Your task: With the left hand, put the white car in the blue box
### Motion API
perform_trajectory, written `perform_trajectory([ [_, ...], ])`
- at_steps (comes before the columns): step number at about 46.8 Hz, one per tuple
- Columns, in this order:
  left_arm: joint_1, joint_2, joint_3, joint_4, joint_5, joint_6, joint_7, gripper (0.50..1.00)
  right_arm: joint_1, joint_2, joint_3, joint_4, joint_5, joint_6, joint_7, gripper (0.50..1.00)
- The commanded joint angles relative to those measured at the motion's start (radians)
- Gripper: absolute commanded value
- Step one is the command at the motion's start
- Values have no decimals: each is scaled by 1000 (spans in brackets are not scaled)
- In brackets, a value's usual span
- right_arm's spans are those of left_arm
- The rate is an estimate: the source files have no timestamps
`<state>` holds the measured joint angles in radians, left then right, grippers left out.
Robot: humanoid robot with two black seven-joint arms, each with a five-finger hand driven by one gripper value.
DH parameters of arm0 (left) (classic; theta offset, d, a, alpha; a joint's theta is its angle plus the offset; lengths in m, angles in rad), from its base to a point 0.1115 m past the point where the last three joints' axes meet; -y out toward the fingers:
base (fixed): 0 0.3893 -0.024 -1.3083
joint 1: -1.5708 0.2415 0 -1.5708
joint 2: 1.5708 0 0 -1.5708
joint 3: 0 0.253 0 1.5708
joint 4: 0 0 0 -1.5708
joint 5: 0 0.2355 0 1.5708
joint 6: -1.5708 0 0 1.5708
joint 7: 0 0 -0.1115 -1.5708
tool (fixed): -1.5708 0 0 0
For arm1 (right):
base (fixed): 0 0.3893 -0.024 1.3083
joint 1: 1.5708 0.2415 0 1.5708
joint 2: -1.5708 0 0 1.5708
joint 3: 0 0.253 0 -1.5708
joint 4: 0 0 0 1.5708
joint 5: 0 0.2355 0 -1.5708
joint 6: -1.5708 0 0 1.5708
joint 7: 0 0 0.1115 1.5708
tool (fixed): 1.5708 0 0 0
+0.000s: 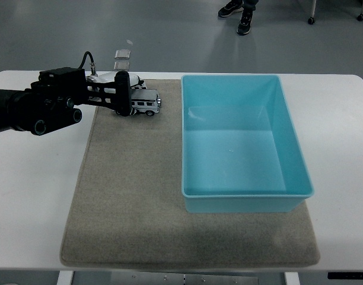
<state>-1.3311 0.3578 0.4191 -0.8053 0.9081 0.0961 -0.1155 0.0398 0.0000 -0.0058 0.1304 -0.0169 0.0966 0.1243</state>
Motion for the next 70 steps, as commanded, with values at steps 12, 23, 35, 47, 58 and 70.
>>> perform_trajectory([
  [12,-11,3,-2,-17,-2,-38,-4,500,0,0,0,0,0,0,0,936],
  [23,-50,15,-6,-9,-2,-41,-12,500,0,0,0,0,0,0,0,936],
  [35,-140,30,-9,-20,-3,-59,-20,500,0,0,0,0,0,0,0,936],
  [47,-253,30,-36,-26,-2,-108,-21,500,0,0,0,0,0,0,0,936],
  [58,-323,20,-37,-120,0,-121,-21,500,0,0,0,0,0,0,0,936],
  [70,-341,-57,-55,-176,2,-125,-21,500,0,0,0,0,0,0,0,936],
])
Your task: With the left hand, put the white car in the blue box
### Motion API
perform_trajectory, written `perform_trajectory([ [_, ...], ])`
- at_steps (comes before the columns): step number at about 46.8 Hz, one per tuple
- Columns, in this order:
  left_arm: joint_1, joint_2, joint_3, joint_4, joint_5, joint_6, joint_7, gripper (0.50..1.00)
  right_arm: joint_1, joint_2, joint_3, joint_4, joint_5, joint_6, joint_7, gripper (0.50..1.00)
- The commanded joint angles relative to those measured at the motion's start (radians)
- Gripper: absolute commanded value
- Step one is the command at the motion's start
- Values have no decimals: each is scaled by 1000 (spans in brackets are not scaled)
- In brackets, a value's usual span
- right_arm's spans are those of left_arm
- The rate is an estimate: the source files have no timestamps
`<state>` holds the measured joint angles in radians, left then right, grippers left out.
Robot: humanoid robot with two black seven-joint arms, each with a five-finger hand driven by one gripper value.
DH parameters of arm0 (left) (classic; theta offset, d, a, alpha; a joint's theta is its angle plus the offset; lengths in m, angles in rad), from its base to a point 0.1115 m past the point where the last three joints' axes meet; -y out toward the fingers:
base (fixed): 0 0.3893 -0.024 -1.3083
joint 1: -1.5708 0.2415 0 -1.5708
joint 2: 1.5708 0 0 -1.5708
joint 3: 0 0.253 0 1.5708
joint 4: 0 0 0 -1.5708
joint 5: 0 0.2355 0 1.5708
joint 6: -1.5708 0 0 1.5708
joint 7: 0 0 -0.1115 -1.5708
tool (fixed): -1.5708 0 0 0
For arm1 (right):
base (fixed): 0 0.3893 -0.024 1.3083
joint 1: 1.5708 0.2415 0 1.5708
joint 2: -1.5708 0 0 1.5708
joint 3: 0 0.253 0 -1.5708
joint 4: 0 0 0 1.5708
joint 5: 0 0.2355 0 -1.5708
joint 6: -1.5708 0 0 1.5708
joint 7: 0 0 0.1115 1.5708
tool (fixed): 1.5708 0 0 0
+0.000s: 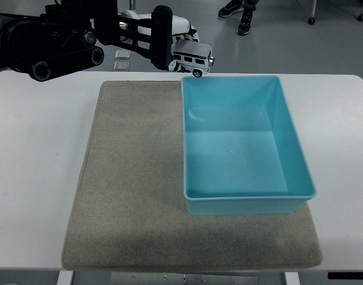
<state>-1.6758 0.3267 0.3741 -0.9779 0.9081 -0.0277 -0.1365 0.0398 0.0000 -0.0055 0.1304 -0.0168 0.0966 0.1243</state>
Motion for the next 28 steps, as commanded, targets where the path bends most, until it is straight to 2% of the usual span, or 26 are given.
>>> perform_trajectory([
  [1,5,-32,-14,-4,2,-3,0,500,0,0,-1,0,0,0,0,936],
  [11,33,-120,-30,-7,31,-6,0,500,0,0,1,0,0,0,0,936],
  [28,131,-261,-30,10,90,-5,2,500,0,0,1,-2,0,0,0,936],
])
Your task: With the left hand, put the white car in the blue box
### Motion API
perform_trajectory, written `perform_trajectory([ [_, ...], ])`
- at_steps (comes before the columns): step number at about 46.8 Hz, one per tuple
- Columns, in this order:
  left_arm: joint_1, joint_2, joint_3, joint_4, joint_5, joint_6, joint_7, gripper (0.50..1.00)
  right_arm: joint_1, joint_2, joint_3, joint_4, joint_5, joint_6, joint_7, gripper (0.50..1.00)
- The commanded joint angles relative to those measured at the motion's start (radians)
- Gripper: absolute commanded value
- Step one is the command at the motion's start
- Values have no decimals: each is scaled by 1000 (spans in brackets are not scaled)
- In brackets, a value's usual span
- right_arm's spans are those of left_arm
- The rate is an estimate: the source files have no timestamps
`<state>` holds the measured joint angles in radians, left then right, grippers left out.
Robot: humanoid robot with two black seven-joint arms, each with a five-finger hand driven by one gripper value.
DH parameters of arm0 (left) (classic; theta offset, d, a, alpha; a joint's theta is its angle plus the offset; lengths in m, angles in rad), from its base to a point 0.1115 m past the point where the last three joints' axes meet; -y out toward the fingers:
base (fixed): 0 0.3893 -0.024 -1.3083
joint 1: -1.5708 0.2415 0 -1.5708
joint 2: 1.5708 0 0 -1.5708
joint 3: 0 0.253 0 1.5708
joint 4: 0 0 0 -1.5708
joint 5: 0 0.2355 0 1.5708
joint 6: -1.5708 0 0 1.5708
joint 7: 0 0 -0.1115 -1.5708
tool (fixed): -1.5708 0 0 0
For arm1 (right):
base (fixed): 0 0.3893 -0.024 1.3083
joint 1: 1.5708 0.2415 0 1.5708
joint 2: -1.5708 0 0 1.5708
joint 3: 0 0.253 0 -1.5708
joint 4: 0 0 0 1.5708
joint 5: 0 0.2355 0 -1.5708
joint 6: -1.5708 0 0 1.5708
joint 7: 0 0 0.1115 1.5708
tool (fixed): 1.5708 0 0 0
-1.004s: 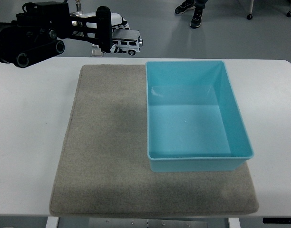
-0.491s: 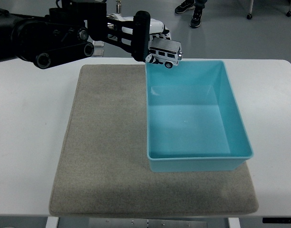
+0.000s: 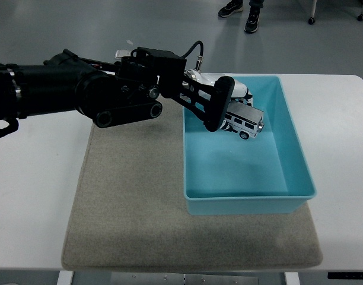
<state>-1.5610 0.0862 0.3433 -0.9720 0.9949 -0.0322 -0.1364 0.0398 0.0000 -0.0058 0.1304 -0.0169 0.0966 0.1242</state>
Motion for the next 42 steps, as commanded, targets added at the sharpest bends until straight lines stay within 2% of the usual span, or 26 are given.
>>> perform_trajectory([
  [1,22,-25,0,6,4,0,1,500,0,0,0,0,0,0,0,936],
  [10,75,-60,5,30,8,-2,1,500,0,0,0,0,0,0,0,936],
  [19,84,-63,8,30,7,-28,3,500,0,0,0,0,0,0,0,936],
  [27,85,-65,8,29,7,-28,8,500,0,0,0,0,0,0,0,936],
  [31,85,-65,8,25,5,-28,8,587,0,0,0,0,0,0,0,936],
  [34,85,-65,8,21,5,-26,4,715,0,0,1,0,0,0,0,936],
  [39,85,-66,6,15,-9,-21,3,878,0,0,1,0,0,0,0,938],
  [42,84,-66,6,13,-12,-20,3,936,0,0,0,0,0,0,0,936],
])
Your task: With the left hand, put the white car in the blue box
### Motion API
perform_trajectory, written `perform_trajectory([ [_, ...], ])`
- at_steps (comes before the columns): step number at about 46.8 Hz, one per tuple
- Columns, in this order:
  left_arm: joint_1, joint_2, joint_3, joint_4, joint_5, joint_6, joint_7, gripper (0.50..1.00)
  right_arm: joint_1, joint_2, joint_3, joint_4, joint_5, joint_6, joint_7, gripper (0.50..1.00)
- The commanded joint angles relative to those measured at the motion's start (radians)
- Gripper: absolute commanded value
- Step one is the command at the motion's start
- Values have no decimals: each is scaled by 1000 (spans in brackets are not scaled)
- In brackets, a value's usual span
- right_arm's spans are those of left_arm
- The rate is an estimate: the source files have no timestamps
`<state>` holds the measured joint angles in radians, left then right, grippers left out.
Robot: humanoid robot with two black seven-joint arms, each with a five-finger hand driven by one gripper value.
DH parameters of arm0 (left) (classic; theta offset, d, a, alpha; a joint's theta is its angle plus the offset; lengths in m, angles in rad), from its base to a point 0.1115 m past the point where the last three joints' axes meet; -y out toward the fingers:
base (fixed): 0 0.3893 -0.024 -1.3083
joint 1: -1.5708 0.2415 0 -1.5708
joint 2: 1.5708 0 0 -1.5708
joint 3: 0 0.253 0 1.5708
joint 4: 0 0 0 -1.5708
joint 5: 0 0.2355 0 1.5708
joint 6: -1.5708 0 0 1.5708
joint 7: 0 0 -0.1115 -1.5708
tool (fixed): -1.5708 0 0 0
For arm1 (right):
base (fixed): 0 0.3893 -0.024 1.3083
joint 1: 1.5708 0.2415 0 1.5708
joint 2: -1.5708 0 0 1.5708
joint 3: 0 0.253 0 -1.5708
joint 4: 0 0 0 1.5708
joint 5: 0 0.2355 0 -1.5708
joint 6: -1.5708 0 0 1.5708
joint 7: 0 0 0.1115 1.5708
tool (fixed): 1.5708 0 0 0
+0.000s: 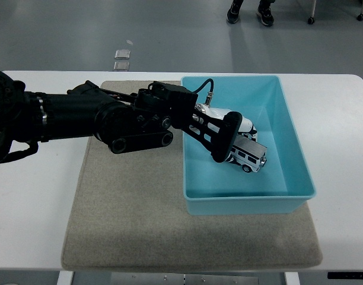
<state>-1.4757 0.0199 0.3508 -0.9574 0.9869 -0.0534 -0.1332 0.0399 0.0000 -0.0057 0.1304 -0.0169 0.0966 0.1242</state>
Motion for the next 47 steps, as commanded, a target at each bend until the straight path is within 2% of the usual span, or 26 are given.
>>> perform_trajectory([
  [1,-2,0,-1,-4,-4,0,-2,951,0,0,0,0,0,0,0,936],
  [3,-2,0,-1,-11,-4,0,-2,964,0,0,1,0,0,0,0,936],
  [13,-15,11,-19,-23,-10,0,-2,964,0,0,1,0,0,0,0,936],
  [17,-21,18,-76,-23,-10,-6,-2,971,0,0,0,0,0,0,0,936],
  [19,-25,28,-104,-21,-10,-6,-2,994,0,0,0,0,0,0,0,936],
  [27,-64,81,-205,-17,-36,1,0,994,0,0,0,0,0,0,0,936],
  [37,-83,166,-368,40,-301,35,0,996,0,0,0,0,0,0,0,936],
  [42,-80,181,-434,123,-439,63,0,996,0,0,0,0,0,0,0,936],
  [47,-61,181,-493,255,-595,105,0,996,0,0,0,0,0,0,0,936],
])
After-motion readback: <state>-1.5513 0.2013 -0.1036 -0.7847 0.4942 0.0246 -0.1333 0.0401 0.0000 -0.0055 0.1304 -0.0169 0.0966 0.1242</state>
